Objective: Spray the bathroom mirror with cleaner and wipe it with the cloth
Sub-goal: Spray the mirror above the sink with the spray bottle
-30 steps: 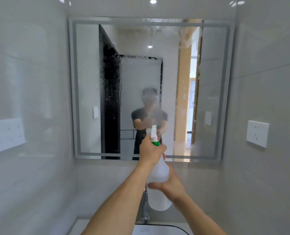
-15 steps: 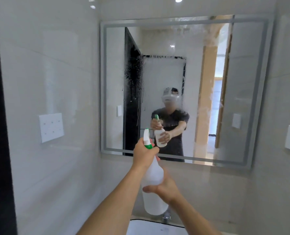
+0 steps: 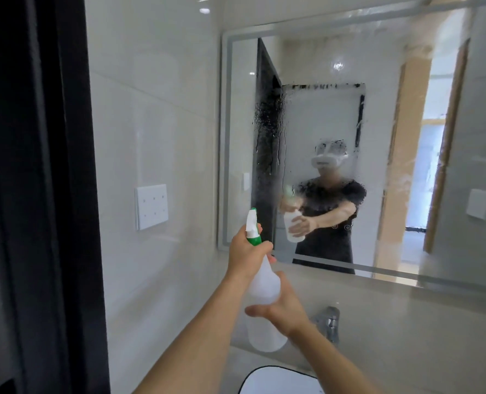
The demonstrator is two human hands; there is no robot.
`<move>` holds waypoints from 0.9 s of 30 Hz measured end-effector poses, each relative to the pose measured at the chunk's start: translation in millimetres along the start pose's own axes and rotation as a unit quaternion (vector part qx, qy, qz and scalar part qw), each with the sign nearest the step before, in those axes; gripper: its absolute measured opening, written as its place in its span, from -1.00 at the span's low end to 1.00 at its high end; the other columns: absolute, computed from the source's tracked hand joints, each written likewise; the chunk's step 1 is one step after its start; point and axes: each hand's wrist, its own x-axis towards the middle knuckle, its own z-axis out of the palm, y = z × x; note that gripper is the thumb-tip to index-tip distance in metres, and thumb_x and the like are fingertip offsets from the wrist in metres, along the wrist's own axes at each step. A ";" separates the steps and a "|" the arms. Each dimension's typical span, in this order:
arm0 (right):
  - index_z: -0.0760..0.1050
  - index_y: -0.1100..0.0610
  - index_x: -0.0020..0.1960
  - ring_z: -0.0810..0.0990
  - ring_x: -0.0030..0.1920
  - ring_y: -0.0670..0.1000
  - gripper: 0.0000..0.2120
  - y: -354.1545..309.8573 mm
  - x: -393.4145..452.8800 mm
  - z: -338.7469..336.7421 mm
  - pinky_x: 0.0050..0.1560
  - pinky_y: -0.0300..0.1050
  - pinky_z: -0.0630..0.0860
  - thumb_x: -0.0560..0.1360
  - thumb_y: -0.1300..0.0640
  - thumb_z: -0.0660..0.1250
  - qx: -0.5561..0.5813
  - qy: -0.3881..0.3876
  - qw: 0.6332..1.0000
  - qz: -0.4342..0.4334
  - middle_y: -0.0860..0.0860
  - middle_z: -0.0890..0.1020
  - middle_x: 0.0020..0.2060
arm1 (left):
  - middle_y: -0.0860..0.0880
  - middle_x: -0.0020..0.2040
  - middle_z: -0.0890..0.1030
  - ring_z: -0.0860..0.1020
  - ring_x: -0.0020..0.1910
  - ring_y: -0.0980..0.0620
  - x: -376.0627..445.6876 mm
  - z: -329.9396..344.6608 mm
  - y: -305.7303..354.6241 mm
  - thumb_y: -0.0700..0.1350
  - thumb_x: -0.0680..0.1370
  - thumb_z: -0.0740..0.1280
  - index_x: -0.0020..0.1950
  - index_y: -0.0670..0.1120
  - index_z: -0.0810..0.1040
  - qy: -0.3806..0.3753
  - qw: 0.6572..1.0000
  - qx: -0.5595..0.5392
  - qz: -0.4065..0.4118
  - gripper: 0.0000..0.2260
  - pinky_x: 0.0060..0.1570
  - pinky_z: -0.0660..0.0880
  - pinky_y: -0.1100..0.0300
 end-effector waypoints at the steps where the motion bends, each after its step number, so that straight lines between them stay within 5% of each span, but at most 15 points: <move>1: 0.34 -0.09 0.20 0.59 0.07 0.04 -0.22 -2.7 1.5 4.0 0.07 0.13 0.58 0.03 -0.10 0.55 0.002 -0.003 1.000 -0.002 -0.07 0.59 0.04 | -0.05 0.07 0.59 0.65 -0.39 -0.10 1.7 -5.2 0.8 -0.27 0.40 0.39 0.21 -0.10 0.52 0.003 1.000 0.004 0.001 -0.62 -0.29 0.55 0.11; 7: 0.36 -0.06 0.15 0.56 -0.01 -0.06 -0.36 -12.4 8.9 28.3 -0.18 -0.14 0.48 0.17 0.05 0.59 0.018 -0.029 0.999 0.002 -0.08 0.58 0.00 | -0.11 -0.14 0.58 0.55 -0.45 -0.12 11.6 -33.7 -1.1 -0.30 0.39 0.35 0.01 -0.18 0.55 0.060 0.998 -0.002 0.013 -0.79 -0.31 0.59 0.05; 11: 0.36 -0.06 0.13 0.57 -0.02 -0.07 -0.38 -10.6 12.9 45.4 -0.17 -0.16 0.51 0.19 0.07 0.60 0.012 -0.042 0.999 0.009 -0.09 0.58 -0.01 | -0.07 -0.27 0.54 0.56 -0.47 -0.12 15.0 -49.7 -12.4 -0.27 0.40 0.35 -0.07 -0.14 0.52 0.081 0.997 0.002 -0.002 -0.86 -0.40 0.49 0.14; 16: 0.36 -0.05 0.12 0.59 -0.02 -0.06 -0.39 -4.5 13.5 62.1 -0.20 -0.18 0.51 0.18 0.08 0.60 0.016 -0.056 0.998 0.023 -0.06 0.60 0.00 | -0.09 -0.33 0.53 0.58 -0.47 -0.15 16.0 -64.3 -27.5 -0.19 0.29 0.32 -0.07 -0.21 0.51 0.096 0.995 0.012 -0.021 -0.76 -0.34 0.50 0.09; 23: 0.36 -0.08 0.09 0.59 0.03 0.00 -0.33 18.1 6.3 79.3 0.02 0.01 0.60 0.06 -0.05 0.57 0.017 -0.051 0.995 0.082 -0.06 0.60 0.01 | -0.09 -0.11 0.60 0.67 -0.36 -0.19 11.7 -71.0 -59.3 -0.28 0.44 0.40 0.09 -0.20 0.55 0.050 0.994 -0.015 -0.097 -0.77 -0.17 0.61 -0.06; 27: 0.35 -0.07 0.11 0.58 0.04 0.00 -0.30 32.3 -1.0 79.1 0.03 0.02 0.60 0.06 -0.02 0.58 0.016 -0.050 0.993 0.102 -0.05 0.58 0.03 | -0.12 -0.04 0.63 0.62 -0.39 -0.14 2.5 -62.6 -77.1 -0.30 0.43 0.43 0.08 -0.19 0.56 0.051 0.991 -0.012 -0.122 -0.76 -0.30 0.56 0.09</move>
